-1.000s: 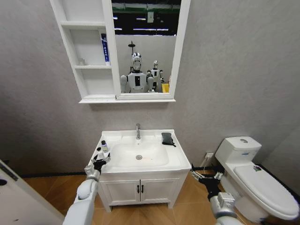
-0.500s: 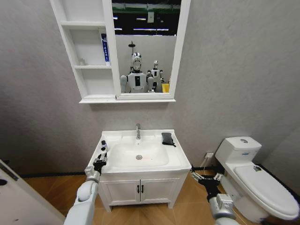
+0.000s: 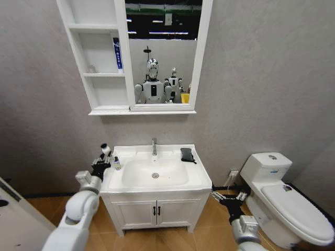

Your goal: Move facial cleanser and shampoo from washbasin to cabinet, then wipe washbasin with towel.

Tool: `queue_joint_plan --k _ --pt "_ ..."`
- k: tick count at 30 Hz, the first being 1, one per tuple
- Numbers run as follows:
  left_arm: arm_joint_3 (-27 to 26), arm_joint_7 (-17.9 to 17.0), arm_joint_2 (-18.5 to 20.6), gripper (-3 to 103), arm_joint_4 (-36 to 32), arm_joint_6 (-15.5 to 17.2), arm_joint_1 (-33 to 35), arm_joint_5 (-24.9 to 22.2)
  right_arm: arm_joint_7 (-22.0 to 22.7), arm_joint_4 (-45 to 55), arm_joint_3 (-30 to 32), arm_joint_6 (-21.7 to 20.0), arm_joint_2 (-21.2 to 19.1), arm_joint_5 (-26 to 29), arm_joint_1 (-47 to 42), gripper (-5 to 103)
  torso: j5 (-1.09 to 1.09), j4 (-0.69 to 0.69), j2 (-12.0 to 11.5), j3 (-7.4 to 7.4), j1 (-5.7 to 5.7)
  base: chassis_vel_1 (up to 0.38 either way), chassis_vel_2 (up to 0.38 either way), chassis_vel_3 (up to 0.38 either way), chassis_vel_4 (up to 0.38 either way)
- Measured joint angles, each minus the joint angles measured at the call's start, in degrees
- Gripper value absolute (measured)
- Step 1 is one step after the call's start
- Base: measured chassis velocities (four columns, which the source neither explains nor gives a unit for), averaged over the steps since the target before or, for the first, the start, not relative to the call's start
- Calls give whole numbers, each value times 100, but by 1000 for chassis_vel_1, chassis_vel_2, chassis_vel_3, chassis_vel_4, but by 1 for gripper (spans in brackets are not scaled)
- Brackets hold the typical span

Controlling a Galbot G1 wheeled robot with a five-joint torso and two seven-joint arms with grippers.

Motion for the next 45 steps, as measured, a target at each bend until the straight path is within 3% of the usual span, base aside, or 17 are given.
queue_joint_plan --k 3,5,6,9,11,13,14,16,17,19,21,22,29,45 --pt "95 -284 516 32 -33 435 -568 -770 -1 15 -1 -33 -14 -12 0 100 1 0 0 0 0 0 0 0 0" --pt "371 -572 1133 32 327 812 -1588 -1563 -1 31 2 -82 -22 -13 17 100 1 -1 0 0 0 0 0 0 0" --pt "371 -572 1133 32 327 812 -1588 -1563 -1 31 2 -82 -22 -13 17 100 1 -1 0 0 0 0 0 0 0" --pt "940 -604 1500 32 1202 921 -2878 -1871 -8 13 -10 -147 -6 -15 63 100 0 0 0 1 0 0 0 0 0" --pt "1126 -553 1513 32 1507 920 -3218 -1850 -12 -9 -24 -170 2 -18 84 100 0 1 -1 1 1 0 0 0 0" --pt "1564 -380 1445 32 2317 891 -4027 -1738 -33 -47 -43 -213 24 -25 119 100 2 0 -1 2 1 0 0 0 0" --pt "1564 -380 1445 32 2317 891 -4027 -1738 -33 -47 -43 -213 24 -25 119 100 2 0 -1 2 1 0 0 0 0" --pt "2127 -162 1198 32 3188 798 -4825 -1514 -86 -102 -26 -227 33 -26 128 100 1 2 -1 1 1 0 0 0 0" --pt "2127 -162 1198 32 3188 798 -4825 -1514 -86 -102 -26 -227 33 -26 128 100 1 2 -1 1 1 0 0 0 0" --pt "2608 -6 902 32 3885 464 -5379 -1212 -143 -153 24 -219 18 -25 126 100 0 -2 -1 2 1 0 0 0 0" --pt "2750 57 775 32 4173 369 -5586 -1077 -161 -174 36 -215 9 -23 127 100 2 -4 -2 2 1 0 0 0 0" --pt "2943 197 548 32 4746 192 -5950 -864 -176 -205 60 -197 -1 -14 137 100 3 -4 -2 2 1 0 0 0 0" --pt "3088 375 -29 32 6312 -412 -6741 -85 -215 -284 126 -120 -52 69 125 100 3 0 -2 1 2 0 0 0 0" --pt "2896 429 -327 30 6938 -620 -6729 280 -248 -251 158 -135 -226 235 196 100 2 -1 -1 1 1 0 0 0 0"
